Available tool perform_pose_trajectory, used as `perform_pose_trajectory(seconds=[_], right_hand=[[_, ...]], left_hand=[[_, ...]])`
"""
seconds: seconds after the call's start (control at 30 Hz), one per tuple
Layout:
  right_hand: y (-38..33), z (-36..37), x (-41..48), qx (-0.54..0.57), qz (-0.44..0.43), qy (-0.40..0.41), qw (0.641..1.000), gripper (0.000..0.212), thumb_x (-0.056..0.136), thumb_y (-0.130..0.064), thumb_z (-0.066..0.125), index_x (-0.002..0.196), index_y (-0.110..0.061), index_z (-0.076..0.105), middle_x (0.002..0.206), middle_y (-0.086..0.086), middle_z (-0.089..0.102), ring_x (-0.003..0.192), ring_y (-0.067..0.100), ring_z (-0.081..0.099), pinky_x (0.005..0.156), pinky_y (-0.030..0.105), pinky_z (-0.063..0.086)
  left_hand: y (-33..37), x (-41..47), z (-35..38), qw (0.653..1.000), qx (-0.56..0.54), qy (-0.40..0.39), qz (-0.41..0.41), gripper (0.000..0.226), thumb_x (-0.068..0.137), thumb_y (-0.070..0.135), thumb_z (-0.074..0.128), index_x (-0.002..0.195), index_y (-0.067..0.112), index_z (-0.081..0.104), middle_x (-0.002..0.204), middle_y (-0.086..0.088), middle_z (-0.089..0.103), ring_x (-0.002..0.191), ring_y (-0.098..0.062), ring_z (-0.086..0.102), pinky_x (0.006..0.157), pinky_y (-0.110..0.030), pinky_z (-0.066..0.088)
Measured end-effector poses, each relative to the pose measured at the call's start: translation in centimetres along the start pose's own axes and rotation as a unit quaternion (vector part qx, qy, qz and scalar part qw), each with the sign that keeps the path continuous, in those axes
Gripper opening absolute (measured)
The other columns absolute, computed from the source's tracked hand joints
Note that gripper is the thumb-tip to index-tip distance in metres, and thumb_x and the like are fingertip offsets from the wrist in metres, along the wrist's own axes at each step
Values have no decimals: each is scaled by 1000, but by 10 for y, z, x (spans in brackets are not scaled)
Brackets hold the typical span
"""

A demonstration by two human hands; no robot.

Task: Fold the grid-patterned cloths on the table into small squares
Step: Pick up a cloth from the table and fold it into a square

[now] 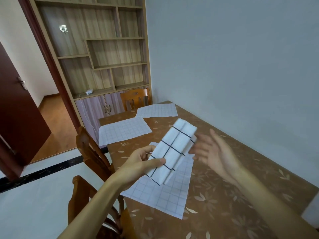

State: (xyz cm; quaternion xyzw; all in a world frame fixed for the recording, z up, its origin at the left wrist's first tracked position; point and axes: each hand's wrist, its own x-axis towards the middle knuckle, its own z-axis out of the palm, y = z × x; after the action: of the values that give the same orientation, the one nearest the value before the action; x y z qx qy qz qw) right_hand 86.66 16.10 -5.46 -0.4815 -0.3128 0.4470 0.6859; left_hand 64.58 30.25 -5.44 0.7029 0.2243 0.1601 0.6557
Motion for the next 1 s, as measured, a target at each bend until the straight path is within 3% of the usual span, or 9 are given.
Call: perform_pose_trajectory(seconds=[0.07,0.17,0.3,0.43,0.53,0.63,0.73,0.9,1.0], right_hand=[[11,0,-4,-20,32,-27,999,68,87,-66,47,125,-11,62,113,22,71,96,30,70,81,39,52],[26,11,-10,-88,35,-45,994,73,71,-69,71,116,-12,69,101,12,75,87,25,71,73,33,56],[35,27,-12,-241,-36,-5,970,19,93,-33,65,109,-23,72,101,-3,78,93,22,73,78,37,61],[34,26,-13,-264,-41,-25,963,16,98,-20,62,109,-22,72,102,-1,78,94,22,74,78,44,59],[32,24,-14,-267,-34,-41,962,20,97,-20,62,115,-18,71,105,2,77,96,26,74,75,42,57],[30,23,-14,-257,-27,-30,966,21,95,-19,65,114,-14,72,105,7,77,98,33,72,74,41,56],[28,24,-14,-235,-20,-11,972,19,93,-16,67,110,-10,74,104,9,78,99,33,72,86,52,56],[24,23,-18,-235,10,-28,972,22,97,-28,61,114,-19,73,108,0,77,102,22,73,95,52,55],[24,23,-20,-241,35,-43,969,24,97,-33,60,115,-22,73,110,-4,77,104,17,73,97,51,54]], left_hand=[[-1,1,8,1000,-8,10,3,37,94,15,67,129,18,59,121,-6,73,108,-31,72,94,-52,57],[-5,3,23,1000,-1,23,5,40,93,17,69,131,20,57,119,-2,74,106,-26,73,92,-49,59],[-11,5,40,997,35,61,11,40,89,25,74,126,23,60,112,4,75,99,-19,74,86,-45,62],[-5,3,42,997,59,46,25,29,94,34,65,121,23,66,107,10,76,96,-12,75,78,-29,62],[-3,2,34,995,73,54,35,29,100,30,56,117,11,69,103,3,78,94,-14,76,72,-30,63],[-5,1,29,993,89,64,50,38,98,24,61,106,-13,63,96,-13,78,90,-21,77,73,-42,64],[-9,1,30,993,73,70,56,42,97,20,63,100,-21,57,93,-19,76,90,-24,77,73,-47,64],[-9,-3,30,998,31,31,49,28,100,18,57,125,7,65,109,-12,77,102,-26,75,85,-45,62],[-7,-5,29,998,21,8,51,30,102,16,54,130,13,61,113,-10,76,105,-26,74,87,-43,61]])
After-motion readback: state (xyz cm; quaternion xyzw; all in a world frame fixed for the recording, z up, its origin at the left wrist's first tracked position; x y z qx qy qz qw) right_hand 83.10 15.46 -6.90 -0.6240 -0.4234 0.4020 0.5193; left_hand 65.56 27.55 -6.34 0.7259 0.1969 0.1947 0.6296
